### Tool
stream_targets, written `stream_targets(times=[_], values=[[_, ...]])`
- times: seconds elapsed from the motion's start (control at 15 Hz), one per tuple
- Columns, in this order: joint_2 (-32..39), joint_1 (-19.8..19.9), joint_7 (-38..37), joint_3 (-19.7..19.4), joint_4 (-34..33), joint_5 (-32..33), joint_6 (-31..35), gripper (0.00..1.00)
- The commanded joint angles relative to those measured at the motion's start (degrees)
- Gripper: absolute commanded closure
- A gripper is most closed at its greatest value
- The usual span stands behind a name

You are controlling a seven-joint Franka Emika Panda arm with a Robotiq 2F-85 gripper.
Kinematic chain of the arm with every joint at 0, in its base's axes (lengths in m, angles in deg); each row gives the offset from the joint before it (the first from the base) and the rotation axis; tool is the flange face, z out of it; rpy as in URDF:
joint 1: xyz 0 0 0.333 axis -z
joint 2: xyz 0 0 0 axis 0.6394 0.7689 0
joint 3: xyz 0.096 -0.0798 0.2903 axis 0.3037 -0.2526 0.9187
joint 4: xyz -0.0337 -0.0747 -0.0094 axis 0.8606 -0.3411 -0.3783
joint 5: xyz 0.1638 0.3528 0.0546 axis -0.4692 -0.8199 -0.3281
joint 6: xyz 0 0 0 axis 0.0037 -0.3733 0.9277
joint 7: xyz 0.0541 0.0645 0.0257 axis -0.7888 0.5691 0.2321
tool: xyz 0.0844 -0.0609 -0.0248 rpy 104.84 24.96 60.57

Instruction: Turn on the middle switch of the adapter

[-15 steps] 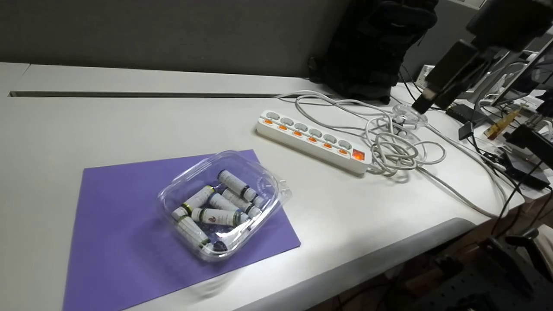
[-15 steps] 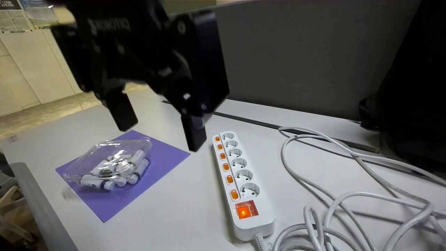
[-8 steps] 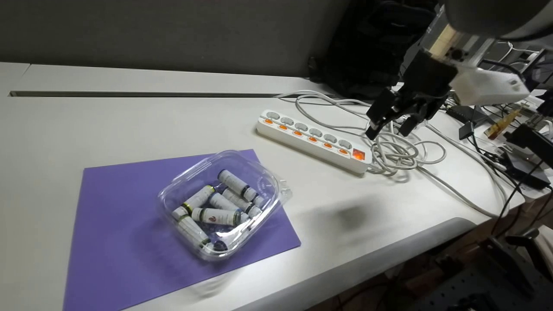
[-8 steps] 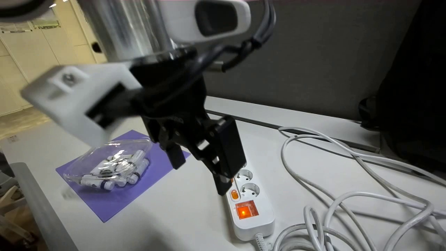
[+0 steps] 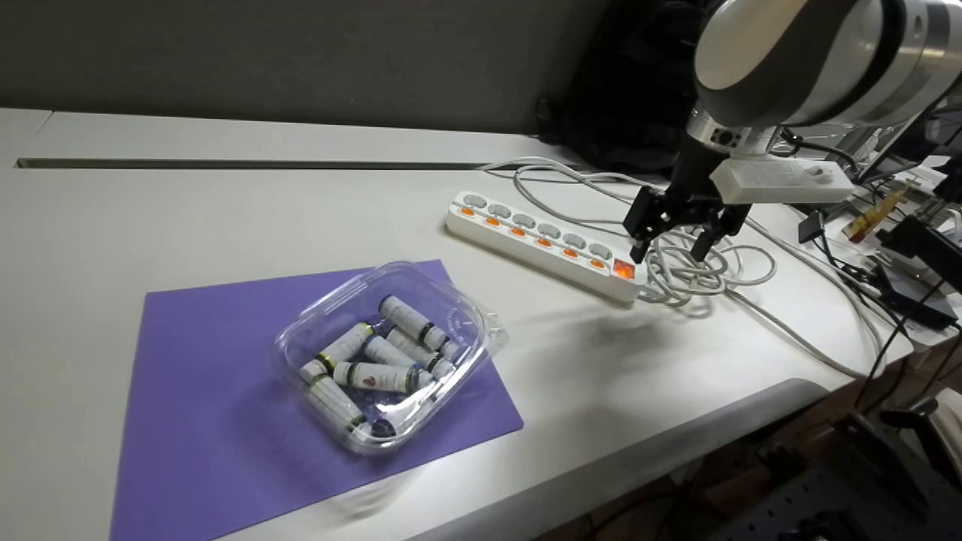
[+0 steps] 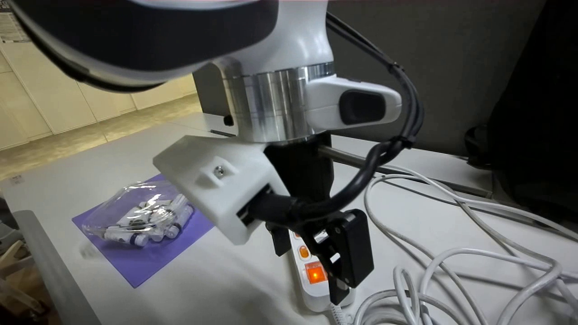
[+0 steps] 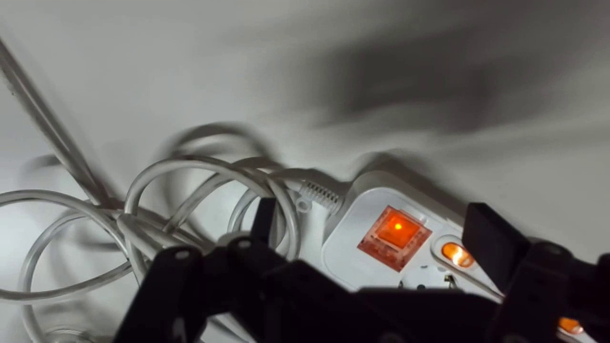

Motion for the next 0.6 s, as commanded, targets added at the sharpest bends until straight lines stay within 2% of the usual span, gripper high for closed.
stream_targets(times=[0.0,0.27,0.53], values=[[-0.1,0.54,-0.32,0.49,-0.13,0.34,-0.26,0.0],[-0.11,0.53,-0.4,0.49,-0.13,0.33,-0.32,0.0],[2.0,-1.53,-5.24,0.5,-1.66,0.15,4.8,0.0]])
